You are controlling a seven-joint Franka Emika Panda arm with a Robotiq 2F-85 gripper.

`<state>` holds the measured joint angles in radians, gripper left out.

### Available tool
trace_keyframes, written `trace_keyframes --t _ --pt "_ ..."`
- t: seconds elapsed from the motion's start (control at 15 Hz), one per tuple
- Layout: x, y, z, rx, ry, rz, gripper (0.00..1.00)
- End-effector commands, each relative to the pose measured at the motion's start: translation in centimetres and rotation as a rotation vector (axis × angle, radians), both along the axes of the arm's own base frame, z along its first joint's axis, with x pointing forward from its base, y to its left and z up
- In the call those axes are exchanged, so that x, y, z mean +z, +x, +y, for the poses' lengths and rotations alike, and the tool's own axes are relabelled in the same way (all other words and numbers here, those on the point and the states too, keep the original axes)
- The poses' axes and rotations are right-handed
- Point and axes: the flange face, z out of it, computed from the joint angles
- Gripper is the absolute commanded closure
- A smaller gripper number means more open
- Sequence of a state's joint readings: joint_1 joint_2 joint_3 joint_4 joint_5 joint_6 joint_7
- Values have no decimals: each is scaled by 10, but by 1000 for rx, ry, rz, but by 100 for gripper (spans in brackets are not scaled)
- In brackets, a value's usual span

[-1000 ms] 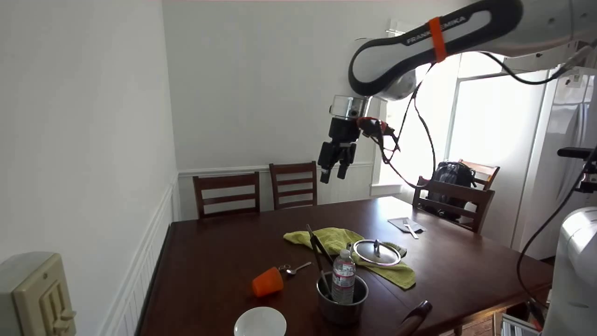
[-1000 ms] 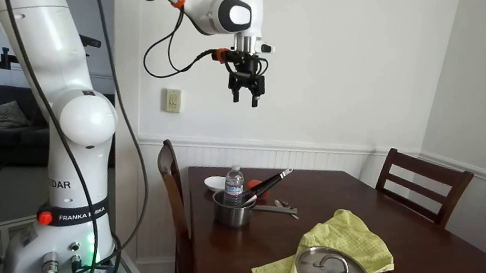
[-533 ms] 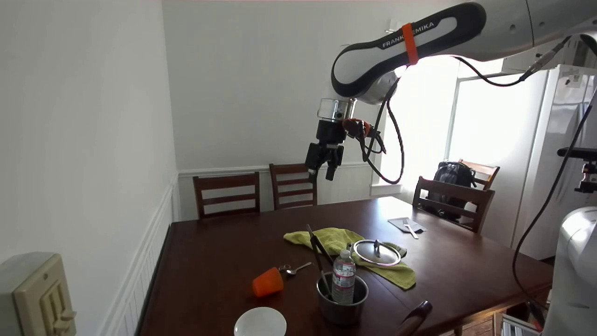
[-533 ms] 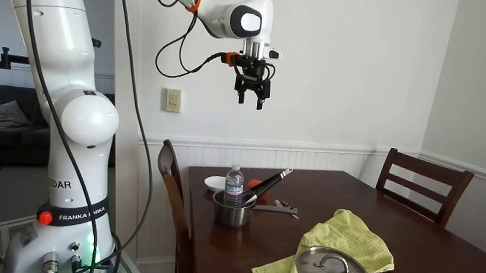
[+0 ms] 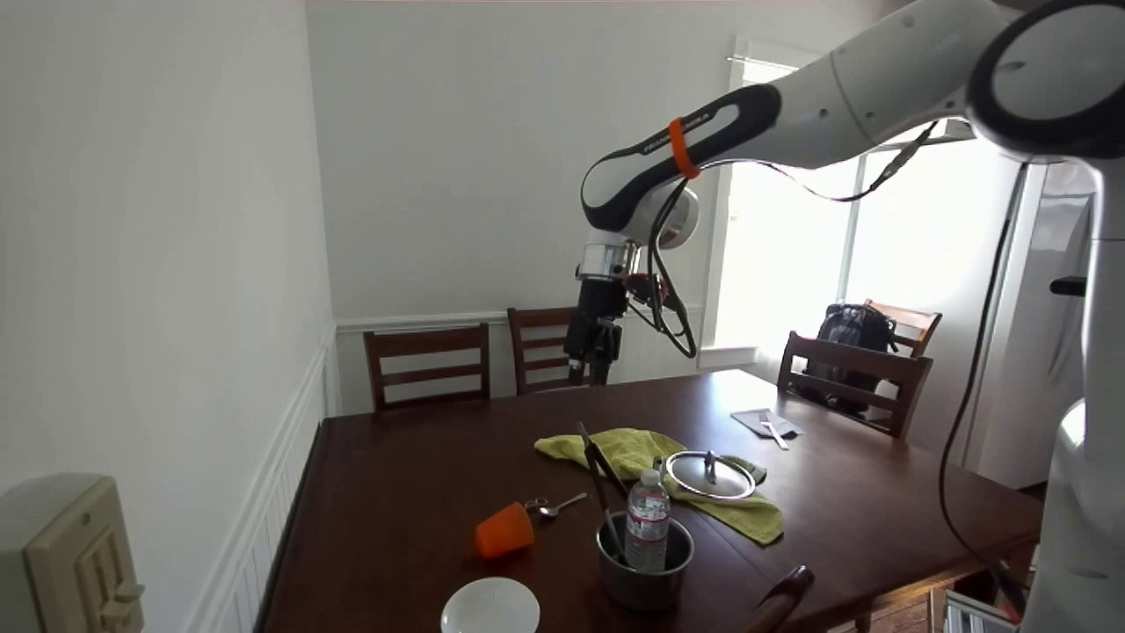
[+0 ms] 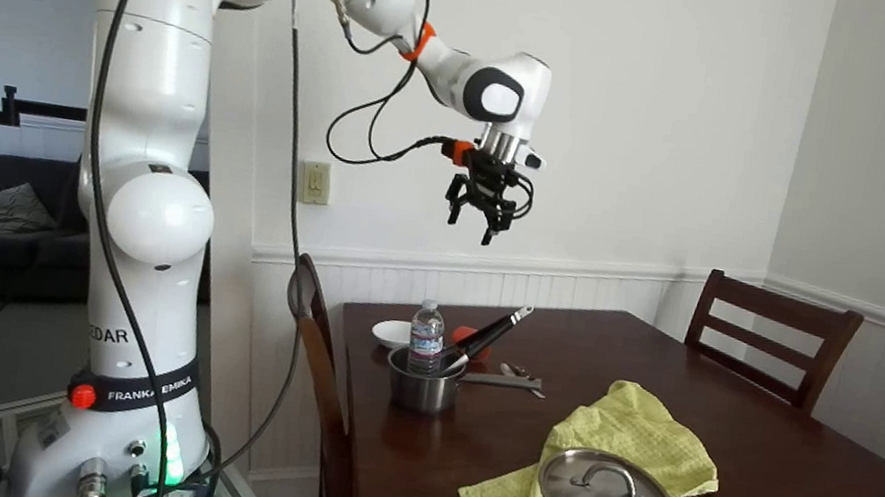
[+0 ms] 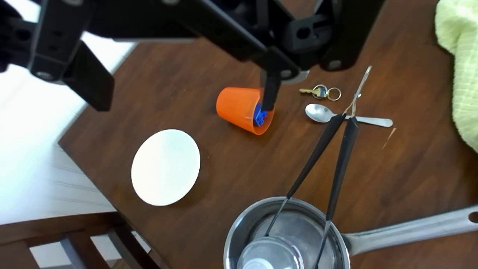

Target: Pour the blocks out of the orange cup and into the white bowl then place the cup upright on the right side of the table

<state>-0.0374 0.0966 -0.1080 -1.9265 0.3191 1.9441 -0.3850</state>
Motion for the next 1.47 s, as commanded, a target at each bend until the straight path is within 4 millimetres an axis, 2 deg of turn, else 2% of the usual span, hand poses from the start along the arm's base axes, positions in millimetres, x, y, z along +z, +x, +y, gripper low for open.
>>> trace_keyframes --t 0.0,0.27,0.33,0.47,0.67,0.87,1.07,1.4 --pt "-58 51 -11 131 87 122 0" --pt "-129 82 7 251 71 300 0" --pt "-111 61 8 201 66 230 0" --pt "-137 73 16 231 71 281 0" --pt "-142 83 16 240 73 246 0" --pt "-172 114 26 247 32 170 0" --pt "-205 130 40 243 8 197 0" --pt "-244 149 67 224 -49 201 0"
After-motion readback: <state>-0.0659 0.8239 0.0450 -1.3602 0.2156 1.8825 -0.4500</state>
